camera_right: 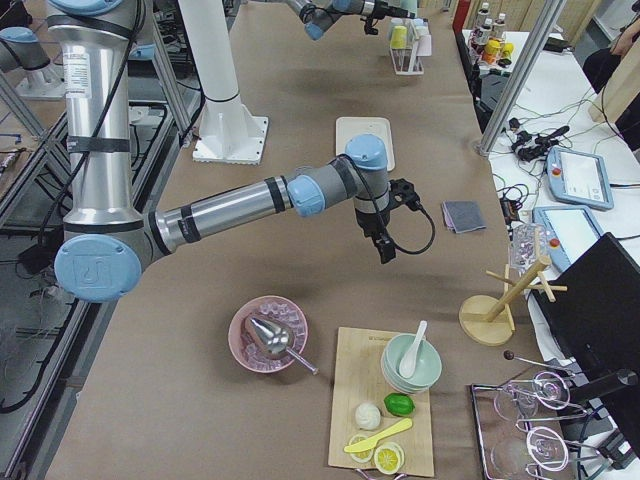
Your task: Pick up and place green cup on tray
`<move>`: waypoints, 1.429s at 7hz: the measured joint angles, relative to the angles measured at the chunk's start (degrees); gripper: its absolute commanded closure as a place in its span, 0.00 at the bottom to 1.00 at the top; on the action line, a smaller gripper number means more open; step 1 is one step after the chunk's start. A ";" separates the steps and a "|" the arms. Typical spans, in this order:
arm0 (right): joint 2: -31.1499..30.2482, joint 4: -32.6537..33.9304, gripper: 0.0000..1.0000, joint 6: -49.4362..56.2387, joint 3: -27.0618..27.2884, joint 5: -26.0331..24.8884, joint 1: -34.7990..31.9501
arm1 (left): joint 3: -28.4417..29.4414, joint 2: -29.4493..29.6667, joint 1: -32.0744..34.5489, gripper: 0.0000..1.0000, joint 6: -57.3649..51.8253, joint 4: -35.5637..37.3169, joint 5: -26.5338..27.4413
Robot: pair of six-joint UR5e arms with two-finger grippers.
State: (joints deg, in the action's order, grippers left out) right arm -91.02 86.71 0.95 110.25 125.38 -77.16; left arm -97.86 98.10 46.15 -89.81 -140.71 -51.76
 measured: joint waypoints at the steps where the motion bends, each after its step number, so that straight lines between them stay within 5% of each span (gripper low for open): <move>1: -1.67 3.17 0.00 2.81 0.30 1.27 -2.70 | -1.03 -0.03 0.82 0.26 7.12 -0.05 -3.04; 6: -10.72 4.75 0.00 4.03 -2.69 7.63 -13.48 | -2.97 2.99 -0.21 0.29 66.33 -0.60 -21.02; 10: -10.86 5.30 0.00 2.00 -3.99 7.79 -15.53 | 3.94 15.29 -14.24 0.30 98.77 -2.36 -19.32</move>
State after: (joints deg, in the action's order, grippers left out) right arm -101.87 92.01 2.95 106.26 133.17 -92.68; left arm -93.92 113.39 31.91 8.96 -143.06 -71.08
